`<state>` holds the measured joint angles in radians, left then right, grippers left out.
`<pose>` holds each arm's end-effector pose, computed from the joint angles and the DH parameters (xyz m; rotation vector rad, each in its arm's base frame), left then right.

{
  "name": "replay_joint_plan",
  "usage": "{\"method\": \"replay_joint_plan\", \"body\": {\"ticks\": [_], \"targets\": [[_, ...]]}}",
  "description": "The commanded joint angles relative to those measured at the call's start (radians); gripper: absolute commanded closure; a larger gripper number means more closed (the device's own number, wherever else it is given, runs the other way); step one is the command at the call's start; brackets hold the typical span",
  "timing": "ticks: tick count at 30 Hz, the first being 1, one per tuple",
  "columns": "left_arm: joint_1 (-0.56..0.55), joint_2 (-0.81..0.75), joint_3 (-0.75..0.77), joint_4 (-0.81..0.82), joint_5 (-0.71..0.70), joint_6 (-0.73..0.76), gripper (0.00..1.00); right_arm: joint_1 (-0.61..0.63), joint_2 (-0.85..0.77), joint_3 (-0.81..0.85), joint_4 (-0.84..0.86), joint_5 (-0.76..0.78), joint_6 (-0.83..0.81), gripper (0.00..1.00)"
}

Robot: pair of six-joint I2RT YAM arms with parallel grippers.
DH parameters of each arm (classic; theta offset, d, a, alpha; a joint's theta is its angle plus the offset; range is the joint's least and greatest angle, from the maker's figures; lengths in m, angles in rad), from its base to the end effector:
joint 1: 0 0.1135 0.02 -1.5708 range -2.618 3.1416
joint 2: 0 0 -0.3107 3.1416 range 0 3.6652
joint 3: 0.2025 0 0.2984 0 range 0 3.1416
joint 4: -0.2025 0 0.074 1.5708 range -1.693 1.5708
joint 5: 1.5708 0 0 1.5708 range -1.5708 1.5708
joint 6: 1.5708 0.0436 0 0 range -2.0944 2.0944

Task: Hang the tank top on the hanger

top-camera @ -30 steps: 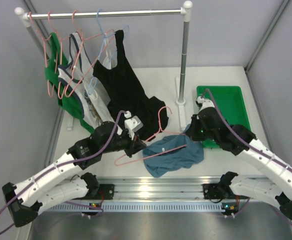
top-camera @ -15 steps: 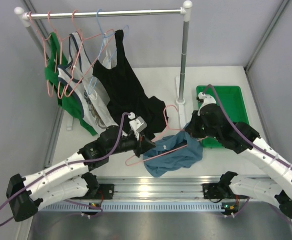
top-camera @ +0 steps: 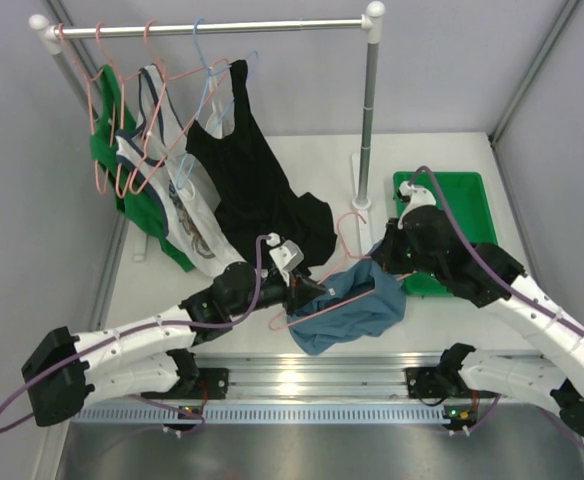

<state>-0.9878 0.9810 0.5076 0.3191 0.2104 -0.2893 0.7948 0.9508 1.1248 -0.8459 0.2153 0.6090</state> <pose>0.1300 -0.2137 0.2739 0.7900 1.6805 -1.1009 0.1525 0.1421 0.4035 -0.0929 2.2746 0.5205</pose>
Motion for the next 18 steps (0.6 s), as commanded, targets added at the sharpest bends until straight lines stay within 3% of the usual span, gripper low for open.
{"method": "replay_joint_plan", "body": {"ticks": [1,4,7,8,9,11,18], "targets": [[-0.011,0.033,-0.02,0.248,-0.005,0.006,1.0,0.018,-0.01,0.056,0.001,0.022,-0.009,1.0],[-0.017,0.079,-0.034,0.319,0.013,-0.002,1.0,0.02,-0.015,0.059,-0.008,0.044,-0.009,1.0],[-0.028,0.116,-0.044,0.357,0.014,-0.005,1.0,0.018,-0.035,0.05,-0.002,0.061,-0.012,0.91],[-0.032,0.128,-0.056,0.389,0.003,-0.008,1.0,0.018,-0.044,0.044,0.007,0.068,-0.02,0.84],[-0.037,0.131,-0.064,0.408,-0.005,-0.016,1.0,0.018,-0.066,0.027,0.016,0.076,-0.025,0.68],[-0.041,0.146,-0.079,0.449,-0.028,-0.022,1.0,0.02,-0.092,0.01,0.042,0.079,-0.049,0.55],[-0.051,0.217,-0.069,0.511,-0.037,-0.037,1.0,0.023,-0.142,-0.034,0.148,0.004,-0.136,0.48]]}}
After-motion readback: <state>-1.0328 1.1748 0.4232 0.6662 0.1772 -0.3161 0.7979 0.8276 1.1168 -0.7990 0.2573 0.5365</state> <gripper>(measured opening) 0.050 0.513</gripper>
